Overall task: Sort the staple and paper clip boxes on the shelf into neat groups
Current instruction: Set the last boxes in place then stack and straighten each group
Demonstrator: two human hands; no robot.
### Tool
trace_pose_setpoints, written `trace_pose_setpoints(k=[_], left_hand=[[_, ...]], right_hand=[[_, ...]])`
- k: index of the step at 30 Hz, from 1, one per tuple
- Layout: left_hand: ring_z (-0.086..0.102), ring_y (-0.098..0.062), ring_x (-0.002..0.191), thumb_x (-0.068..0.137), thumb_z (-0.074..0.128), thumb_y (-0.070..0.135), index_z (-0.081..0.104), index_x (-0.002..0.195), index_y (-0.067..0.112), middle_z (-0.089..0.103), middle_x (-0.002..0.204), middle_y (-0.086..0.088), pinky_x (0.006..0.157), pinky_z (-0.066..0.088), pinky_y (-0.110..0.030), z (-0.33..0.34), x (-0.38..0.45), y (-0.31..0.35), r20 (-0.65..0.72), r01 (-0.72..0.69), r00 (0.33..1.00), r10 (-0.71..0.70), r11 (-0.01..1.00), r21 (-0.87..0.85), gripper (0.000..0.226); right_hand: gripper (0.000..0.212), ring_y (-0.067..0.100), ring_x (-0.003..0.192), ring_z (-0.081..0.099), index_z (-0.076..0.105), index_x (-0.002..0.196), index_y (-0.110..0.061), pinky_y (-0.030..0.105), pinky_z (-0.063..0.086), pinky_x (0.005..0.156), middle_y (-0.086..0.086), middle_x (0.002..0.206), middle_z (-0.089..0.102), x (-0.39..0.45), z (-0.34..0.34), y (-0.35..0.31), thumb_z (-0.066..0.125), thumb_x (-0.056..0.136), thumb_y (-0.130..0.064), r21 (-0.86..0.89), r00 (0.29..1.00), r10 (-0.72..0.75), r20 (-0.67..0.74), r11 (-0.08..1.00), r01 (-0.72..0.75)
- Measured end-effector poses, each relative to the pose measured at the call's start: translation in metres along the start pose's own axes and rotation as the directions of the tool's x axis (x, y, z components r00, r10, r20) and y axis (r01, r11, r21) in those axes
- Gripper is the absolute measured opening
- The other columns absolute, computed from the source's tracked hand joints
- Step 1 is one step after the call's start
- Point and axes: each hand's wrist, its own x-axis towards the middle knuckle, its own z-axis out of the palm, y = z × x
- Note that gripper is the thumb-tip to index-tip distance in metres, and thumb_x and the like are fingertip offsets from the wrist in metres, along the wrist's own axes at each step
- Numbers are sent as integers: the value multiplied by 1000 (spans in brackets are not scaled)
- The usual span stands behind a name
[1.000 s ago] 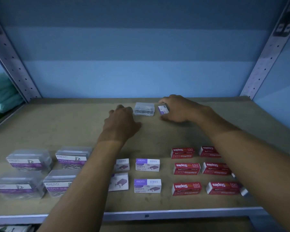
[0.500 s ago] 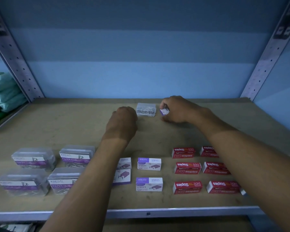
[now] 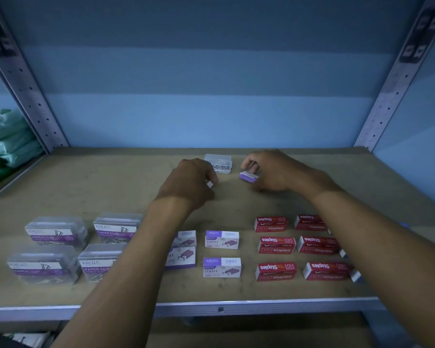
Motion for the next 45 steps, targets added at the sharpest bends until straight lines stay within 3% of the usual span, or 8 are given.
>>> trace_pose_setpoints(k=[4, 9, 16, 23, 27, 30, 40, 45], left_hand=[[60, -3, 83, 75, 75, 10, 70, 89, 27, 66, 101, 10, 77, 52, -23, -1, -8, 4, 61, -34, 997, 37, 998, -50, 23], [57, 8, 85, 74, 78, 13, 70, 87, 31, 65, 101, 15, 77, 51, -17, 1, -12, 5, 130, -23, 991, 33, 997, -77, 24], [61, 7, 87, 75, 76, 15, 68, 90, 36, 67, 99, 16, 74, 54, -18, -4, -18, 7, 144, 21, 990, -3, 992, -125, 27], [63, 1, 86, 75, 76, 5, 66, 110, 31, 69, 101, 11, 66, 46, -10, -10, -23, 5, 164, 34, 986, -20, 996, -84, 44], [63, -2, 85, 75, 77, 6, 68, 110, 27, 70, 101, 9, 65, 42, -6, -9, -26, 4, 142, 22, 990, -18, 1000, -22, 41], [61, -1, 82, 76, 78, 9, 69, 109, 26, 69, 100, 9, 64, 41, -5, -9, -27, 3, 126, 24, 992, -22, 1000, -12, 38], [58, 7, 74, 78, 75, 9, 75, 99, 25, 70, 93, 12, 58, 39, -2, -6, -26, 5, 130, 26, 991, -24, 1000, -10, 27], [57, 8, 71, 79, 75, 10, 74, 99, 26, 68, 90, 12, 57, 38, 0, -6, -27, 5, 131, 12, 991, -12, 1000, 0, 26]], right_hand=[[35, 8, 92, 66, 70, 112, -24, 25, 52, 77, -7, 102, 72, -20, -4, 1, 69, 80, -10, 54, 999, -19, -37, 998, 21], [31, 3, 87, 68, 75, 104, -28, 29, 58, 80, -9, 97, 74, -42, -5, 2, 71, 82, -8, 121, 999, 6, -54, 993, 1], [33, -2, 86, 66, 75, 108, -28, 15, 49, 70, -11, 100, 74, -59, 0, 2, 69, 85, -4, 173, 996, 51, -68, 984, -39], [21, -3, 83, 66, 75, 103, -27, 18, 52, 75, -12, 93, 75, -63, 5, 1, 79, 83, -21, 183, 995, 59, -86, 982, -42], [18, 0, 84, 67, 78, 98, -26, 24, 56, 81, -12, 92, 75, -64, 4, 0, 78, 83, -17, 179, 994, 67, -91, 983, -50], [16, -2, 84, 63, 79, 97, -32, 18, 50, 72, -16, 96, 73, -63, 1, -3, 76, 84, -24, 206, 989, 39, -143, 979, -9], [42, 9, 95, 55, 69, 116, -43, 22, 42, 75, -7, 113, 57, -67, -3, -5, 72, 83, -17, 218, 984, -40, -173, 973, 78], [44, 5, 82, 61, 64, 122, -36, 25, 52, 76, -12, 93, 65, -70, -4, -7, 77, 84, -17, 239, 987, -34, -158, 968, 72]])
